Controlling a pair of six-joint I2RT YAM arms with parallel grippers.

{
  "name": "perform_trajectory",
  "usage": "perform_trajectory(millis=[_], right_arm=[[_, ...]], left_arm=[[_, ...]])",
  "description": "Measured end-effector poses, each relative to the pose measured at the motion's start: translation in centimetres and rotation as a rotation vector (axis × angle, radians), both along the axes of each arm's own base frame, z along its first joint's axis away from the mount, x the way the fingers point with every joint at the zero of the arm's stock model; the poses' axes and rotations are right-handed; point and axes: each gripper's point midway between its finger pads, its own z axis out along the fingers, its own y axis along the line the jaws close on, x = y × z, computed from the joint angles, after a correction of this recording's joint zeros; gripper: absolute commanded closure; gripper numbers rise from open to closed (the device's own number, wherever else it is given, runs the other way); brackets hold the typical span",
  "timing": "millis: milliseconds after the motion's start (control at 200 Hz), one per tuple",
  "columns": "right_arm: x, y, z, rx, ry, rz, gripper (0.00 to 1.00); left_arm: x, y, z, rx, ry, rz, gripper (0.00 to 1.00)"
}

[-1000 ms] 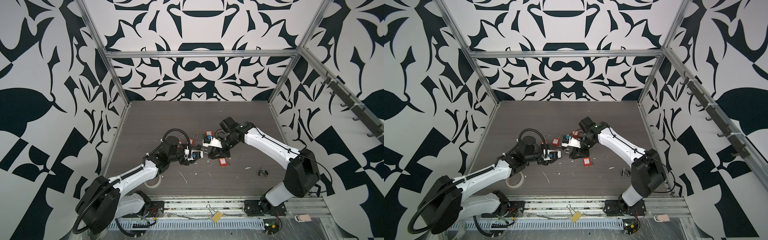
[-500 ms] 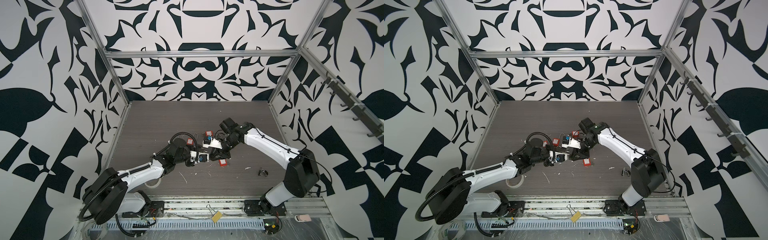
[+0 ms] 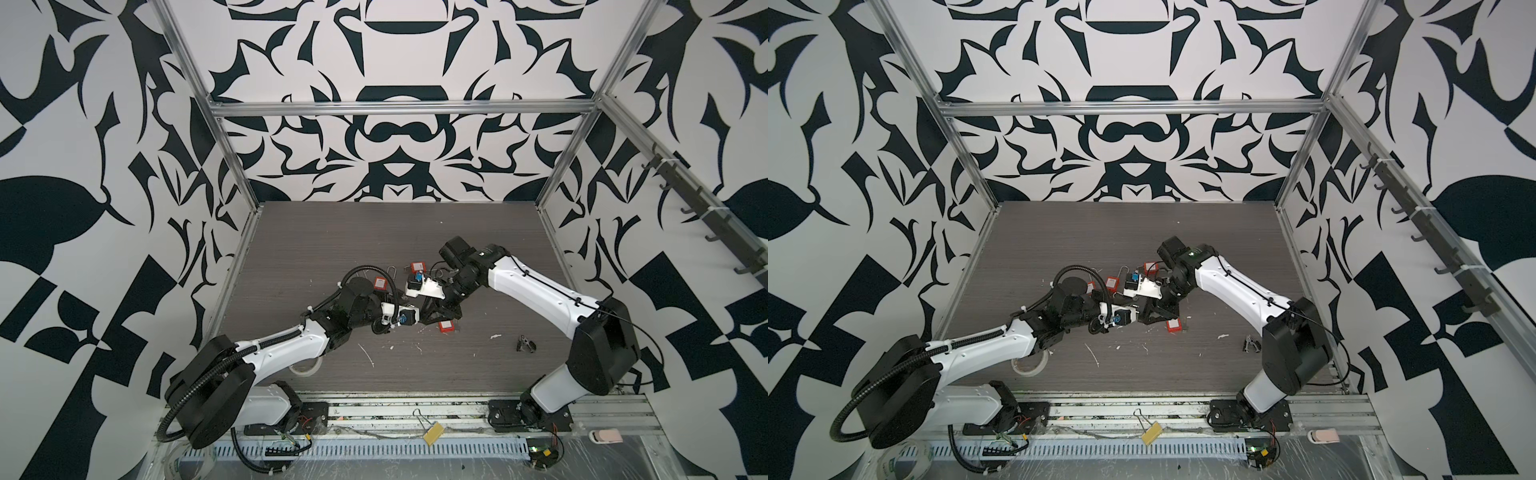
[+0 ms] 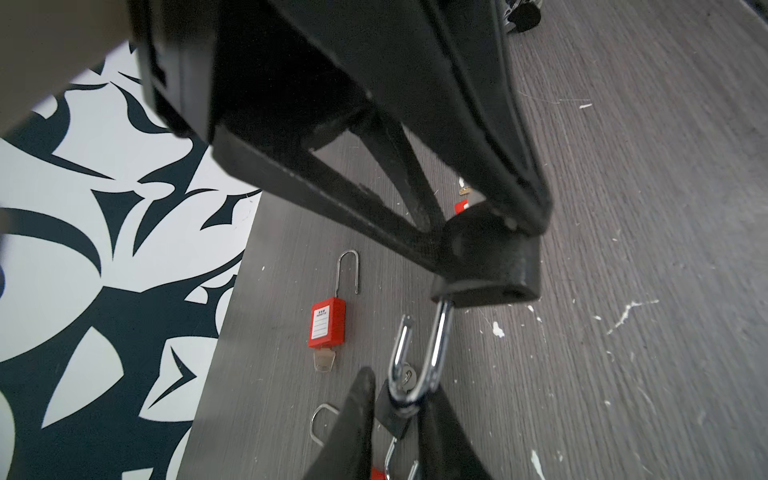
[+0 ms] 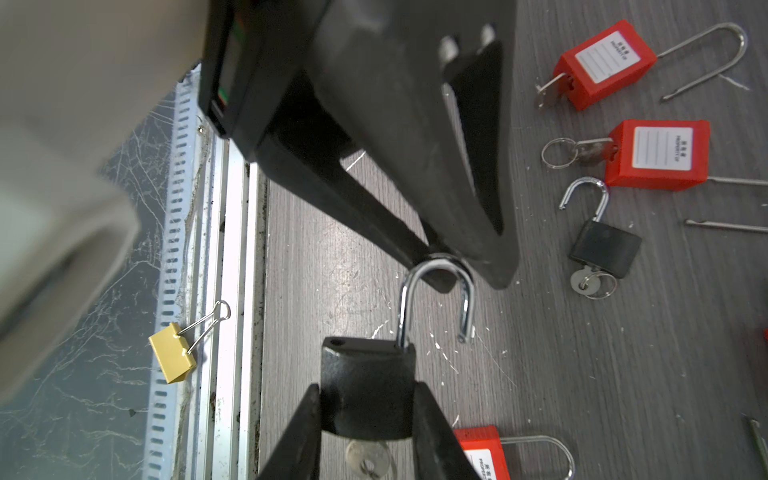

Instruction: Lock with the key

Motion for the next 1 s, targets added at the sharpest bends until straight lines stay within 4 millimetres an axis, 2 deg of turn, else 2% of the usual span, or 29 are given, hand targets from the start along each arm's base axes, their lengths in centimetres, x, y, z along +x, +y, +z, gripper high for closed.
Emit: perform_trajectory(millis=[145, 320, 440, 615, 795, 1000], right_arm=[[-0.4, 0.0, 0.1, 0.003, 0.019, 0.004, 0.71], [-0.5, 0.0, 0.2, 0.001, 0.036, 0.005, 0.71], [-0.6, 0.0, 0.2, -0.001, 0.046, 0.006, 0.70], [-0.7, 0.2, 0.8, 0.005, 0.070, 0.009, 0.68], [-1.0, 0.3, 0.9, -0.001, 0.105, 0.014, 0.64], [-0.6, 0.6, 1.0, 0.003, 0.103, 0.013, 0.54]], left_arm=[[-0.3, -0.1, -0.1, 0.003, 0.003, -0.008, 0.77], [-0.4, -0.1, -0.2, 0.008, 0.011, -0.009, 0.88], [-0.6, 0.0, -0.5, 0.019, 0.018, -0.012, 0.89], [-0.8, 0.2, 0.4, 0.003, 0.014, -0.008, 0.92], [-1.5, 0.6, 0.1, 0.012, 0.062, -0.012, 0.97], [-2.9, 0.8, 0.0, 0.004, 0.146, -0.033, 1.00]])
